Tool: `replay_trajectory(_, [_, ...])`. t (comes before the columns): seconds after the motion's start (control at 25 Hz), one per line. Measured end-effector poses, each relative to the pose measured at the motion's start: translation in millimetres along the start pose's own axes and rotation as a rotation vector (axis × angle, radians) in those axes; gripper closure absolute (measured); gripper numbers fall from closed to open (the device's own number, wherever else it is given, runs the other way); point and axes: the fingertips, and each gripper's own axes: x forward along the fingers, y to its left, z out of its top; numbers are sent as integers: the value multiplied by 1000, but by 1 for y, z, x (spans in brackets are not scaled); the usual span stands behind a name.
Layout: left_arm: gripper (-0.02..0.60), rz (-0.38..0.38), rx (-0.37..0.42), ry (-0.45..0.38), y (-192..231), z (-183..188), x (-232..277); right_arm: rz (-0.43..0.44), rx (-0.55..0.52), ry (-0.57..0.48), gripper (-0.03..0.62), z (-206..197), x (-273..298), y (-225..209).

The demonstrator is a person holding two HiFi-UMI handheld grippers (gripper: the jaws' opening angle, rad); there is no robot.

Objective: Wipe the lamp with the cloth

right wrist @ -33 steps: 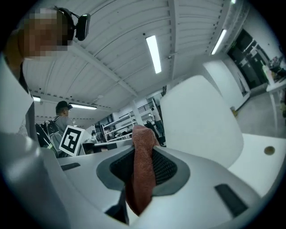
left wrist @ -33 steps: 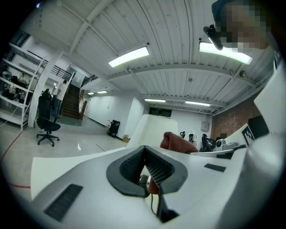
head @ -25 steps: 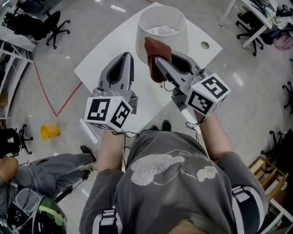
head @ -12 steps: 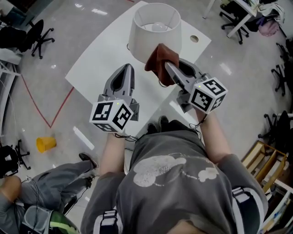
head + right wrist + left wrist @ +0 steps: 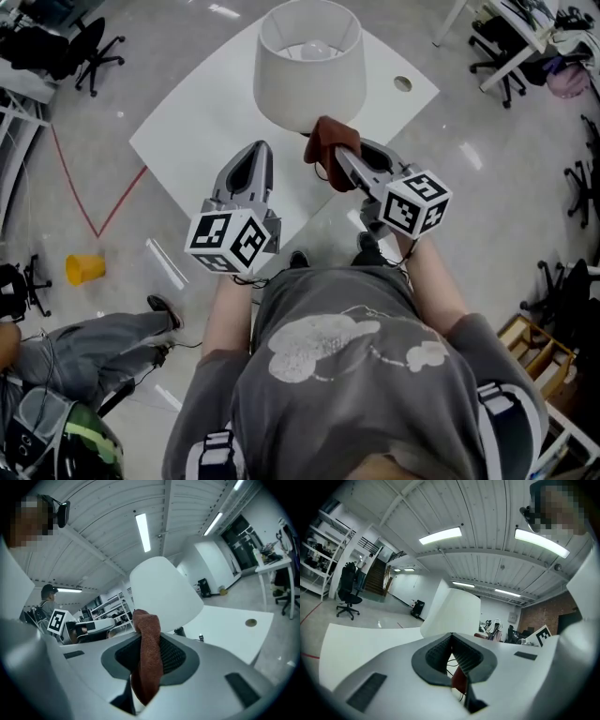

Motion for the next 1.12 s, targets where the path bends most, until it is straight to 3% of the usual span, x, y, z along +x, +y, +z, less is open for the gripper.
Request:
replay_trajectory(0.36, [574,102,6,-54,-43,-2,24,194,-100,63,508,18,-19,-7])
replay_trajectory(0.84, [574,252,156,-248,-105,64,35,554,-224,-94,508,125,-29,17])
replay_trajectory(1.12, [574,338,169,-276,-123,64,25,579,-200,-74,508,138,-9,8])
